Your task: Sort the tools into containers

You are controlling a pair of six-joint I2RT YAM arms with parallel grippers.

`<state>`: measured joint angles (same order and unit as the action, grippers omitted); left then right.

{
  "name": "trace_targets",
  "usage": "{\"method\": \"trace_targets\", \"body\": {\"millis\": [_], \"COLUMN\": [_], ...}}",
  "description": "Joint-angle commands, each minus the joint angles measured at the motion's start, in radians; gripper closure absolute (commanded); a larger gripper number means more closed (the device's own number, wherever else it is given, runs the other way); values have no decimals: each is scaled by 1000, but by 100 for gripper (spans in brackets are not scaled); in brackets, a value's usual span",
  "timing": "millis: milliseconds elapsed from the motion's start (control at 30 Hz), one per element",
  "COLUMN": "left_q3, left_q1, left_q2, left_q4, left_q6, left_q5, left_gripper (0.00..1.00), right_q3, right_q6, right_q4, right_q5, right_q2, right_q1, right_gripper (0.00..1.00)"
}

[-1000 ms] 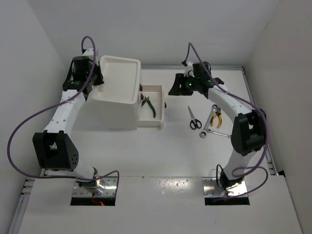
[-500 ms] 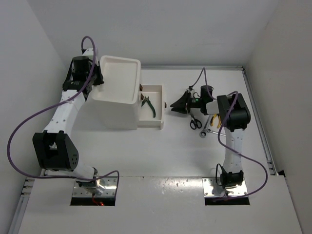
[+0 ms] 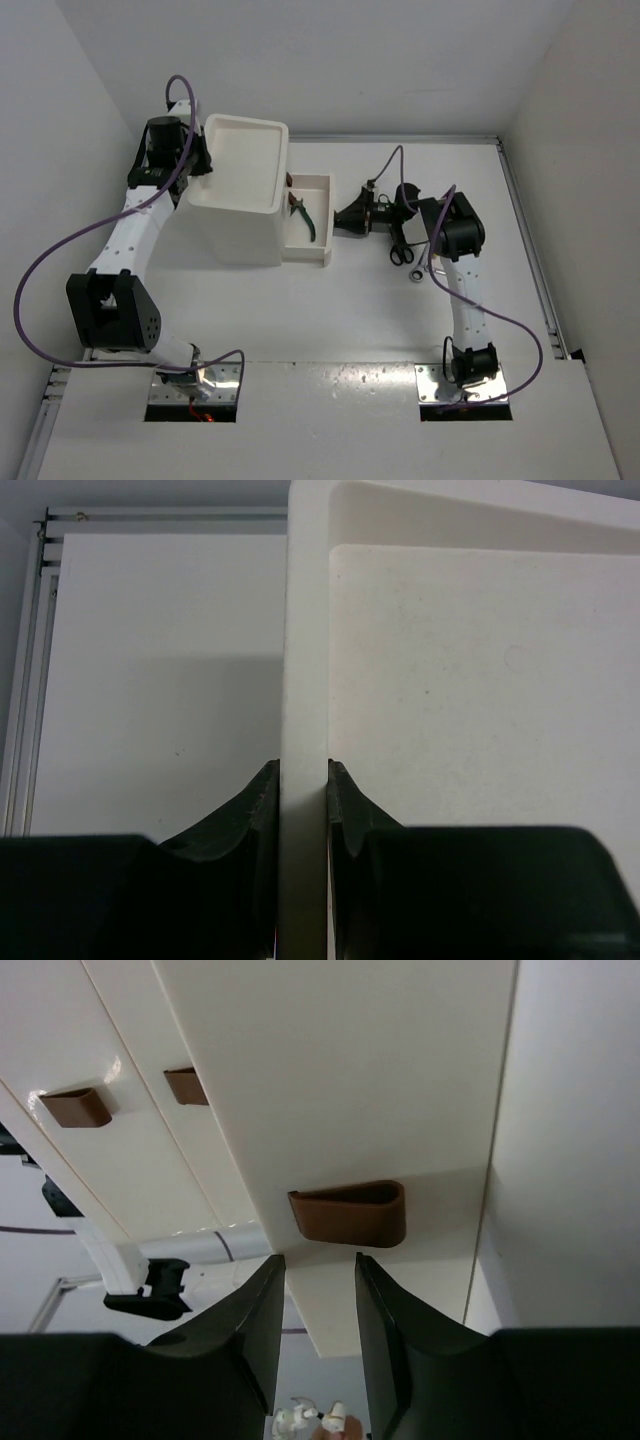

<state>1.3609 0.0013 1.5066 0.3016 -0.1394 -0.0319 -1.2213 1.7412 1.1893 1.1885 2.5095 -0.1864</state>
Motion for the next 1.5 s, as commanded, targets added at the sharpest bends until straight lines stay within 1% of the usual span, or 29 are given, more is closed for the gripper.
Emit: {"method": "trace_targets", "body": {"millis": [0, 200, 300, 500, 567, 600, 667, 867, 933, 1033, 1167, 1467], "left_q3": [-95, -118, -129, -138, -138, -138, -138, -138, -138, -138, -138, -148], "left_q1": [9, 0, 0, -9, -9, -9, -9, -9, -9, -9, -9, -9], "left_q2": [64, 44, 34, 33, 33, 33, 43, 52, 52, 52, 52, 61], "left_q4": [110, 88, 88, 88, 88, 88, 88, 79, 79, 79, 79, 79], "left_q6": [-55, -65, -65, -65, -65, -65, -65, -65, -65, -65, -65, -65], "left_q5": [-51, -63, -63, -63, -72, -72, -72, -72, -72, -72, -82, -82], "left_gripper": [100, 100, 100, 100, 100, 100, 100, 100, 100, 100, 100, 100], "right_q3": [-76, -155, -184, -216, -225, -234, -234, -253, -276, -267, -276, -325], "right_q6": [89, 135, 146, 205, 205, 216, 244, 342, 366, 376, 376, 396], "right_q4": [171, 181, 181, 237, 246, 247, 256, 300, 309, 309, 296, 271], "right_q5": [0, -10, -21, -62, -76, -88, -119, -200, -201, -233, -270, -290], "right_q2": [15, 63, 107, 167, 178, 199, 215, 261, 270, 270, 279, 331], "right_q1": [-41, -117, -131, -166, -166, -166, -176, -205, -217, -237, -261, -301], "right_gripper": [65, 65, 65, 65, 68, 68, 74, 77, 77, 79, 79, 79]}}
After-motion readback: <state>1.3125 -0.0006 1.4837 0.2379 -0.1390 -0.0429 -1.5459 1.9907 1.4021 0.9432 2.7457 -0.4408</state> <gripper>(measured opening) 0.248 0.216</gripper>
